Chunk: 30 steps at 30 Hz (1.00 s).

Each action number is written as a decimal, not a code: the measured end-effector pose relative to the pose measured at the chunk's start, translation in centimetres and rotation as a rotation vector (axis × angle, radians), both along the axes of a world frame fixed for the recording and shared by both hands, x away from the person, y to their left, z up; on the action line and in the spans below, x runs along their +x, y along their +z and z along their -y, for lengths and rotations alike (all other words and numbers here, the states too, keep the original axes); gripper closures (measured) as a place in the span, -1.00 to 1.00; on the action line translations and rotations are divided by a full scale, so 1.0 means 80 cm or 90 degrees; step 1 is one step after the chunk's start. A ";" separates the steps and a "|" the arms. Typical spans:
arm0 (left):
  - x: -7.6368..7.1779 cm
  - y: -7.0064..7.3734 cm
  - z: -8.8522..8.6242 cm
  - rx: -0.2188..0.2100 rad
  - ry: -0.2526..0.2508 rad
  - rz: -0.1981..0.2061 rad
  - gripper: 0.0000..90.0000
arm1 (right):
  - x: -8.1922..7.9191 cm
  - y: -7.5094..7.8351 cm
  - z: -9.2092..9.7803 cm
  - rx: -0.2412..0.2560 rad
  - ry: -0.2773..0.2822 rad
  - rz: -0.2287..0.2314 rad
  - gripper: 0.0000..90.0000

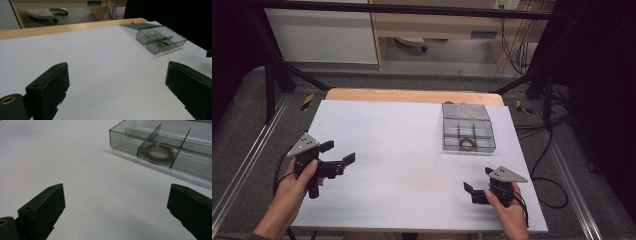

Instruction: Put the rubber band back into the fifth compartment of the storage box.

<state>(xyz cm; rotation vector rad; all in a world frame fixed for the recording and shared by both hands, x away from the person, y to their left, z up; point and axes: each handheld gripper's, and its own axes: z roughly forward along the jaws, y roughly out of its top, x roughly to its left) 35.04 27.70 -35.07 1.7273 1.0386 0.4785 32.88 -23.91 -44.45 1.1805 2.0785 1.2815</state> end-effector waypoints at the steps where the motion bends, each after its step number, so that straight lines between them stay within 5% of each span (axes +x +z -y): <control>1: -0.002 -0.002 -0.002 0.001 0.001 0.000 -0.88 | 0.000 0.000 0.001 -0.001 0.000 0.001 -0.95; 30: -0.047 -0.040 -0.035 0.008 0.028 0.010 -0.88 | 0.000 -0.001 0.004 -0.001 -0.002 -0.001 -0.95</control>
